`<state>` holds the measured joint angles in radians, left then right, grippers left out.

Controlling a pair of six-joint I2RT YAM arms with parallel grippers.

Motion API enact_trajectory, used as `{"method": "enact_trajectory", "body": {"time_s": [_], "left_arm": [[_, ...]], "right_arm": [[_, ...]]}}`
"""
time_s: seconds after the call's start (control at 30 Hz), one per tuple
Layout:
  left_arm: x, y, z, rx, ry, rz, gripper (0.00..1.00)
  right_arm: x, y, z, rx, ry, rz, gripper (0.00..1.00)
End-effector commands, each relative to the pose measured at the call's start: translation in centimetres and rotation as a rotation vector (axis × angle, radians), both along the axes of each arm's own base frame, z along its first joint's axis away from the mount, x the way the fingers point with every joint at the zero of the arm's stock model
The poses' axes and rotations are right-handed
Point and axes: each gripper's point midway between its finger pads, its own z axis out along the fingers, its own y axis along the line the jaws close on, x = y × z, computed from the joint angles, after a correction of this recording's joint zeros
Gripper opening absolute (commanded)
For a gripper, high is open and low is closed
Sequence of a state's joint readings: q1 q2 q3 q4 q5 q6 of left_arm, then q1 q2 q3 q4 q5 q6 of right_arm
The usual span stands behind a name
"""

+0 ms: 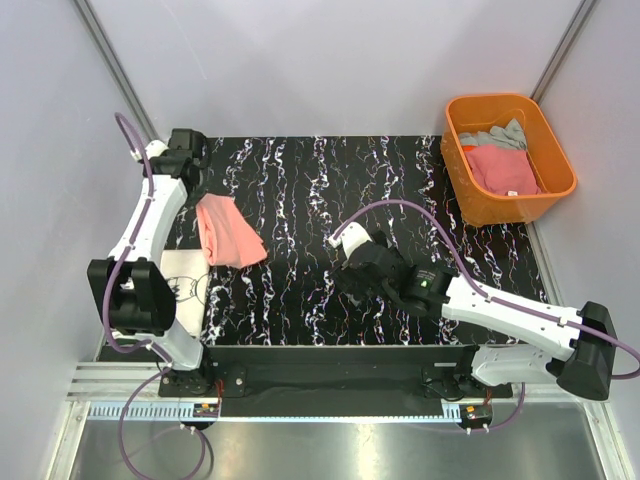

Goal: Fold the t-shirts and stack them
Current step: Neatly place the folded tshirt to the corner

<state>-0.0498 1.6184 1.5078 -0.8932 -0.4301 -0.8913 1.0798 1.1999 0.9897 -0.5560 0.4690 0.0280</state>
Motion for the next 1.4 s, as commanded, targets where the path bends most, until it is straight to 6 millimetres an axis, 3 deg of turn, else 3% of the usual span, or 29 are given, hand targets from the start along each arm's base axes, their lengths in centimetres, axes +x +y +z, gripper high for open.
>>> {"method": "enact_trajectory", "body": {"time_s": [0.0,0.27,0.6,0.8,1.07,1.37], "left_arm": [[-0.4,2.7,3.3,0.059,-0.052,0.150,0.00],[-1.8,6.2,4.7,0.075,-0.054,0.268,0.00],[-3.4,8.6,6.3,0.115,-0.029,0.295,0.00],[-3.5,9.2,6.4,0.119,-0.010,0.290,0.00],[-3.1,10.6,8.4,0.169,-0.036,0.312,0.00],[-2.4,12.2,9.4,0.175,-0.034,0.326,0.00]], "right_arm": [[0.1,0.0,1.8,0.044,-0.017,-0.008,1.00],[-0.1,-0.2,1.6,0.041,-0.010,-0.002,1.00],[-0.1,0.5,1.4,0.047,0.003,0.005,1.00],[-0.1,0.8,1.1,0.050,0.010,0.008,1.00],[-0.2,1.0,0.8,0.059,0.022,0.010,1.00],[-0.3,0.8,0.7,0.058,0.021,0.006,1.00]]}}
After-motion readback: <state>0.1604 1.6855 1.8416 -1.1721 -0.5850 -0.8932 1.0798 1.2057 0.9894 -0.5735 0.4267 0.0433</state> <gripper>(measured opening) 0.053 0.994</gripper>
